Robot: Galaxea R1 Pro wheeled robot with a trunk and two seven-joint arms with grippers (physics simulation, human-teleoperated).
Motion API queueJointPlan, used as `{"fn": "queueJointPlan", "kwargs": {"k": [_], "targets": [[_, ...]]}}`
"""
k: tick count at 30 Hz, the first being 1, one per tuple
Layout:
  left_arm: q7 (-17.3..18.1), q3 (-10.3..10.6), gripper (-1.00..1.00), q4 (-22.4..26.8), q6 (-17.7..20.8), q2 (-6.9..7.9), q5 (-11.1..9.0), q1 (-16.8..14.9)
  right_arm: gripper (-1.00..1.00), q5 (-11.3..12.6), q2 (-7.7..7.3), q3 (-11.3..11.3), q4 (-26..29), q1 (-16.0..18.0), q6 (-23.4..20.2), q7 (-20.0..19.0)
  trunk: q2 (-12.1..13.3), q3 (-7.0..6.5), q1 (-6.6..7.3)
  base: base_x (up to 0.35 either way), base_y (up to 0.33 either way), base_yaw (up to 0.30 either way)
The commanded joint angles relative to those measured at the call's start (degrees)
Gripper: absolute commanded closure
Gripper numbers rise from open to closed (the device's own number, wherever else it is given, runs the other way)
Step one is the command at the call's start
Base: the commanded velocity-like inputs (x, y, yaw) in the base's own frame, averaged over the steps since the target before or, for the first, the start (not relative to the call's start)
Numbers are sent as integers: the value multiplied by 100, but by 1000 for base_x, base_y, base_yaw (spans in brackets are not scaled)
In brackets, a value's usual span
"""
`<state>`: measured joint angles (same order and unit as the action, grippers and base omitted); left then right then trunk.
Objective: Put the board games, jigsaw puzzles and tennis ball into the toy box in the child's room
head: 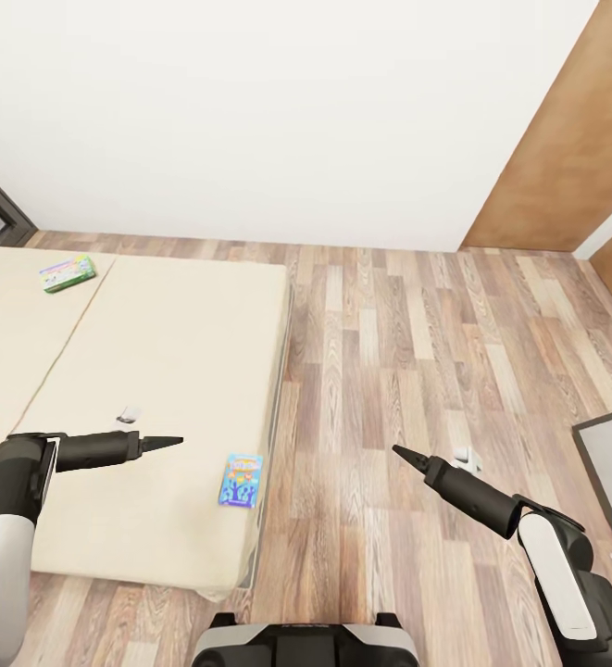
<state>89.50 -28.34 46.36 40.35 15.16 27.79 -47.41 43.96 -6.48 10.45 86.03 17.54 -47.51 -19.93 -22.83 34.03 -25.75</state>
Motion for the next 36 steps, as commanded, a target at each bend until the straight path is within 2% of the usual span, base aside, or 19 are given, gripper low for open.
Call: {"fn": "queueJointPlan", "kwargs": {"k": [1, 36], "targets": [[50, -17, -100, 4, 60, -4, 60, -5, -100, -17, 0, 9, 2, 4, -31, -28, -9, -2, -3, 0, 0, 0], [50, -24, -100, 4, 82, -4, 60, -5, -100, -35, 28, -4, 9, 4, -23, -28, -9, -331, -3, 0, 0, 0]]}}
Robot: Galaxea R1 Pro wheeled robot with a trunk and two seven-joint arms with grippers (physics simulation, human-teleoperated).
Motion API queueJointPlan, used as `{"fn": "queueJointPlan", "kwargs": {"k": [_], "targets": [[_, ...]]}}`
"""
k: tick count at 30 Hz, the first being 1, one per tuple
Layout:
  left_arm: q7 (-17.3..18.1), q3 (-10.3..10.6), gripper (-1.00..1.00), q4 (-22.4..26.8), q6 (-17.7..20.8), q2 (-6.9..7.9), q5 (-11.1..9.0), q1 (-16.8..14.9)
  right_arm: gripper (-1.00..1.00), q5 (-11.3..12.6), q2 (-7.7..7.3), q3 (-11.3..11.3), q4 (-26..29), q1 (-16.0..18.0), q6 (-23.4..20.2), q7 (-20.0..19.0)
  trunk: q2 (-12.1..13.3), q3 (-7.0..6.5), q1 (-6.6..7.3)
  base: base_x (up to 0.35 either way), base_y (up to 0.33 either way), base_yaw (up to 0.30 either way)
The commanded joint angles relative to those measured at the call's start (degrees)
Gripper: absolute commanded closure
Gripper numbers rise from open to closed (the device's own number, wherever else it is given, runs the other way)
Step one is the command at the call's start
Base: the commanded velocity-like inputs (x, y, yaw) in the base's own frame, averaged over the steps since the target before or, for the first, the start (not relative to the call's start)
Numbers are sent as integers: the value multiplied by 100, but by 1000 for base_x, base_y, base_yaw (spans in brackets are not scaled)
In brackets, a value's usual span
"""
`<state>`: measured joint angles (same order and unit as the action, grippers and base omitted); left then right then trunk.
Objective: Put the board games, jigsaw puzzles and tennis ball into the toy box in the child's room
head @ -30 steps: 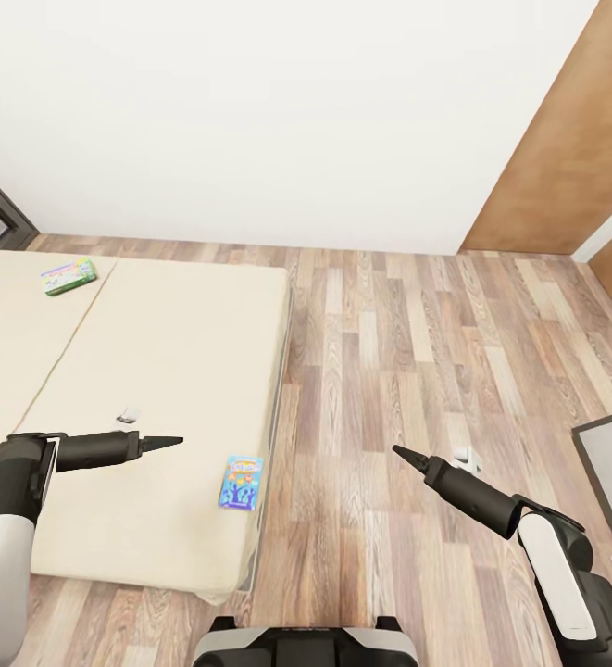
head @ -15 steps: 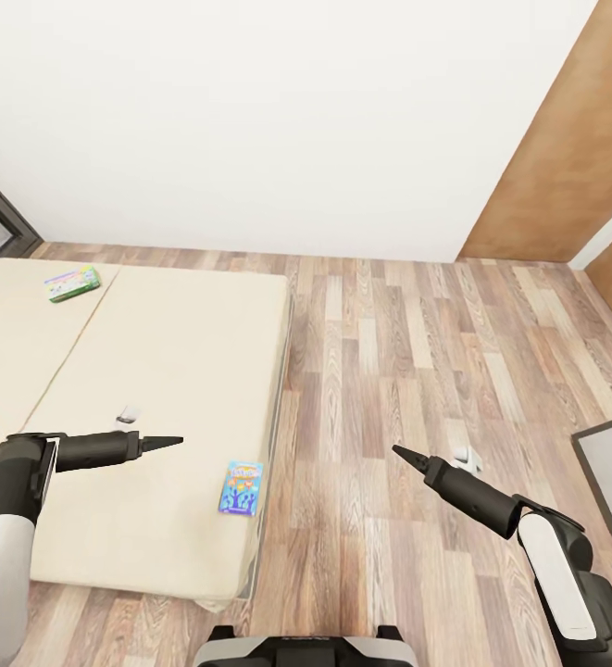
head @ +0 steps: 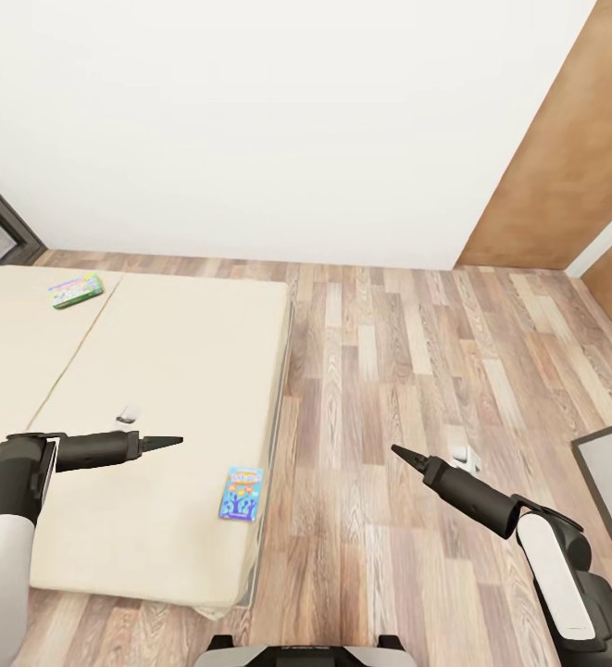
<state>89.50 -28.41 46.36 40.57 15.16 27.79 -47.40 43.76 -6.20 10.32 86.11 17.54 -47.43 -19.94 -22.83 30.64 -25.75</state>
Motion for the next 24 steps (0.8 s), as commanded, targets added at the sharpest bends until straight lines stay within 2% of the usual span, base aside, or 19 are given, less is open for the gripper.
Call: {"fn": "queueJointPlan", "kwargs": {"k": [1, 24], "targets": [[50, -18, -100, 4, 61, -4, 60, -6, -100, -16, 2, 10, 2, 4, -30, -28, -9, -2, -3, 0, 0, 0], [50, 10, -100, 4, 83, -4, 61, -6, -100, -26, 14, 13, -16, 4, -29, -28, -9, -219, -3, 0, 0, 0]]}}
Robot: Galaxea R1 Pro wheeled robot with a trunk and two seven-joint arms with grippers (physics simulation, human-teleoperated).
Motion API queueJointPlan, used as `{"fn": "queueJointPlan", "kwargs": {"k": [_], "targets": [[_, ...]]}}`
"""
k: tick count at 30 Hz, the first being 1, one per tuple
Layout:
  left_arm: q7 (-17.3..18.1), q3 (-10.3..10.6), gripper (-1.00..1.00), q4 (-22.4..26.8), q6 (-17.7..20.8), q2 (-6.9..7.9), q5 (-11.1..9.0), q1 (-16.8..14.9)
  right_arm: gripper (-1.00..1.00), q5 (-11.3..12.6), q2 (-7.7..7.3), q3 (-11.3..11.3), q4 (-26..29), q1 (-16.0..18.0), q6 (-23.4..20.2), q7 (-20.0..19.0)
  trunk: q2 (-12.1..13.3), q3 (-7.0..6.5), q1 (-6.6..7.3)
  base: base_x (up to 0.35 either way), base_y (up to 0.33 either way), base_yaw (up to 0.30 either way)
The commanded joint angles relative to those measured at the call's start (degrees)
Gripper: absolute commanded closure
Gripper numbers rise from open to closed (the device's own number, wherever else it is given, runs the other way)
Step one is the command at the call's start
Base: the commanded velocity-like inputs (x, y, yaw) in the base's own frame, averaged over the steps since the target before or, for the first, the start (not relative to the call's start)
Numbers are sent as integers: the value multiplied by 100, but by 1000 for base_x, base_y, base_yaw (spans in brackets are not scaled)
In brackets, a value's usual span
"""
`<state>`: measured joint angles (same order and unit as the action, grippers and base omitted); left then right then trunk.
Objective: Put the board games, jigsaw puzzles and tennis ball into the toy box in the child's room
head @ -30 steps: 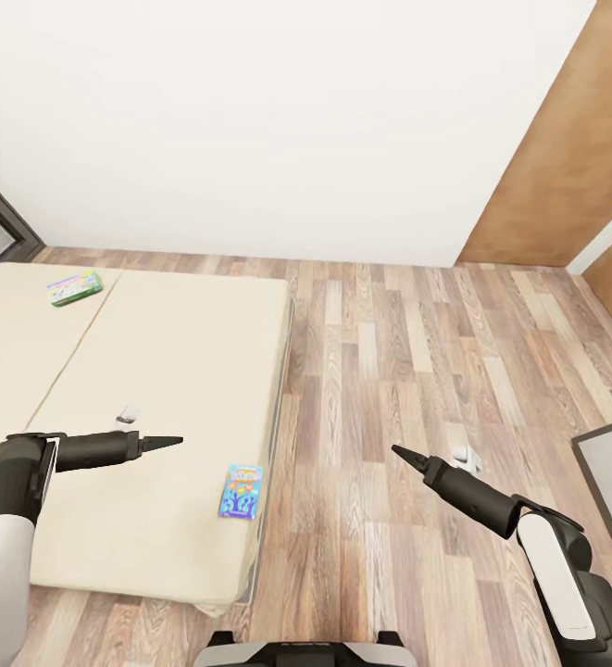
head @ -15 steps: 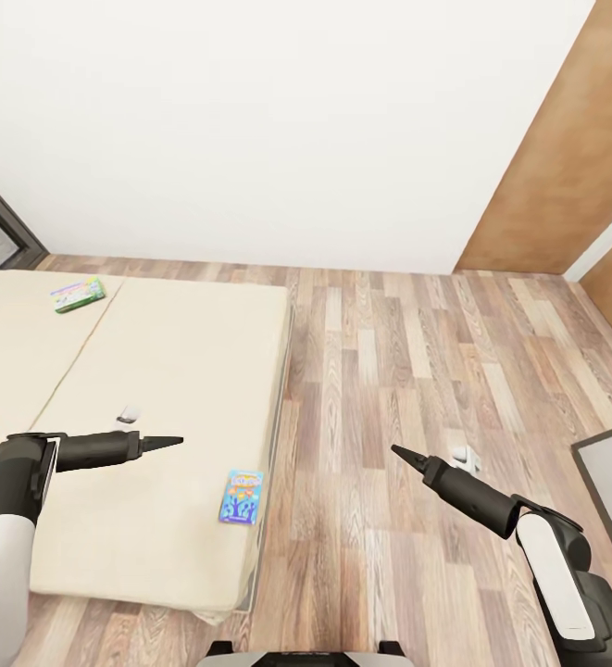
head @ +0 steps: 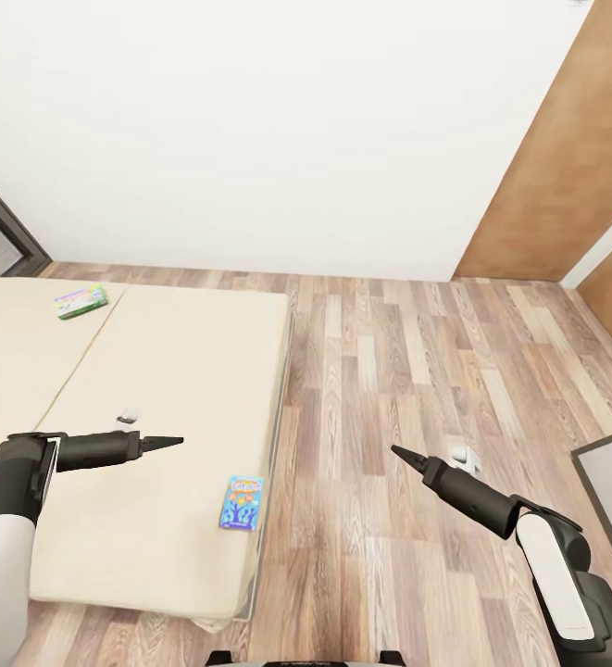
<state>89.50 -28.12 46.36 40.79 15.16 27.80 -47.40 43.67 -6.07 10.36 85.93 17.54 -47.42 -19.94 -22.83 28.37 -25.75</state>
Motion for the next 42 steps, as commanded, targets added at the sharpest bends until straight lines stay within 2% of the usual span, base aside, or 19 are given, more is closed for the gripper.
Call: {"fn": "queueJointPlan", "kwargs": {"k": [1, 42], "targets": [[50, -18, -100, 4, 60, -4, 60, -6, -100, -16, 1, 9, 0, 4, -31, -28, -9, -2, -3, 0, 0, 0], [50, -9, -100, 4, 52, -14, 69, -6, -100, -28, -42, 27, -45, 4, -22, -25, -9, -389, -3, 0, 0, 0]]}}
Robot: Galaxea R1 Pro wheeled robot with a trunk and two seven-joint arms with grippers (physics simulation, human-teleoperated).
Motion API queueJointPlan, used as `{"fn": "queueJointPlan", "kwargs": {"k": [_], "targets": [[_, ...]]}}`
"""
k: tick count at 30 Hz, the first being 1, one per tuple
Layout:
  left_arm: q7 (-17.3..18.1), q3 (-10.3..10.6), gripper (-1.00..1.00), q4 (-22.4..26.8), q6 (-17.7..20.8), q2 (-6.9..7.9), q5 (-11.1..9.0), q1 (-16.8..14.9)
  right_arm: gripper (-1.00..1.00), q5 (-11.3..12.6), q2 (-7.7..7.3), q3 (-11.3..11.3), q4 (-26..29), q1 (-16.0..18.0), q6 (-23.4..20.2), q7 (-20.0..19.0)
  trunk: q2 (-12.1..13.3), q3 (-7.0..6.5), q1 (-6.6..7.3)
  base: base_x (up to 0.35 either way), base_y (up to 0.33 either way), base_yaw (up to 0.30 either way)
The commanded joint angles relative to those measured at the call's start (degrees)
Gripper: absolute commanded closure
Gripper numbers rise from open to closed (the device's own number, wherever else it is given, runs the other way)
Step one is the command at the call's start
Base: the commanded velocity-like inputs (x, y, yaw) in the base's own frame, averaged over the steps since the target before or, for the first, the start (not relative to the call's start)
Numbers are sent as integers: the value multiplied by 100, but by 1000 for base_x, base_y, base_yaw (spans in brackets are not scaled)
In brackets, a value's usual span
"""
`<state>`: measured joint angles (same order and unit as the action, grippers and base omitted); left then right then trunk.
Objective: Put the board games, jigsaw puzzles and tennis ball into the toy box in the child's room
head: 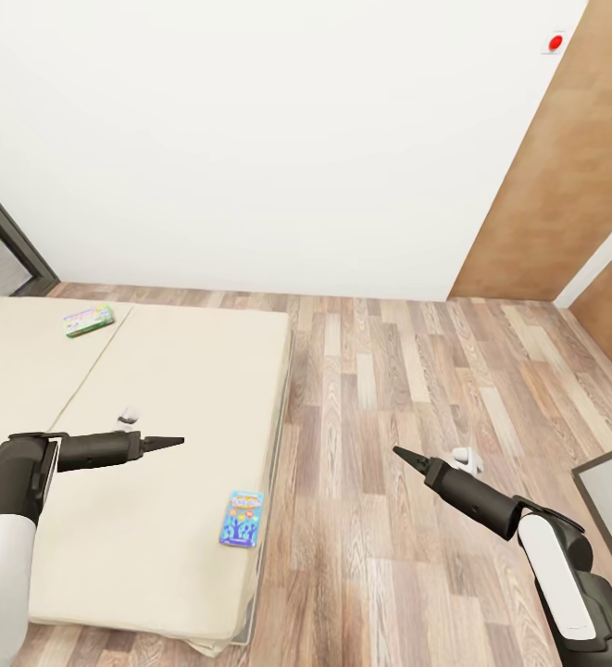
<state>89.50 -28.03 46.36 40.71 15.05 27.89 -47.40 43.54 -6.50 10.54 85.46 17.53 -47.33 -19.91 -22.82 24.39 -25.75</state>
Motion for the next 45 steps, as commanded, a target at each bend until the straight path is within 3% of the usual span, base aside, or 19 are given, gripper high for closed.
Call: {"fn": "queueJointPlan", "kwargs": {"k": [1, 45], "targets": [[50, -18, -100, 4, 60, -5, 61, -6, -100, -15, 0, 9, 3, 4, -31, -28, -9, -1, -3, 0, 0, 0], [50, -18, -100, 4, 60, -11, 122, -6, -100, -4, 8, 9, 6, 4, -31, -31, -9, -417, -3, 0, 0, 0]]}}
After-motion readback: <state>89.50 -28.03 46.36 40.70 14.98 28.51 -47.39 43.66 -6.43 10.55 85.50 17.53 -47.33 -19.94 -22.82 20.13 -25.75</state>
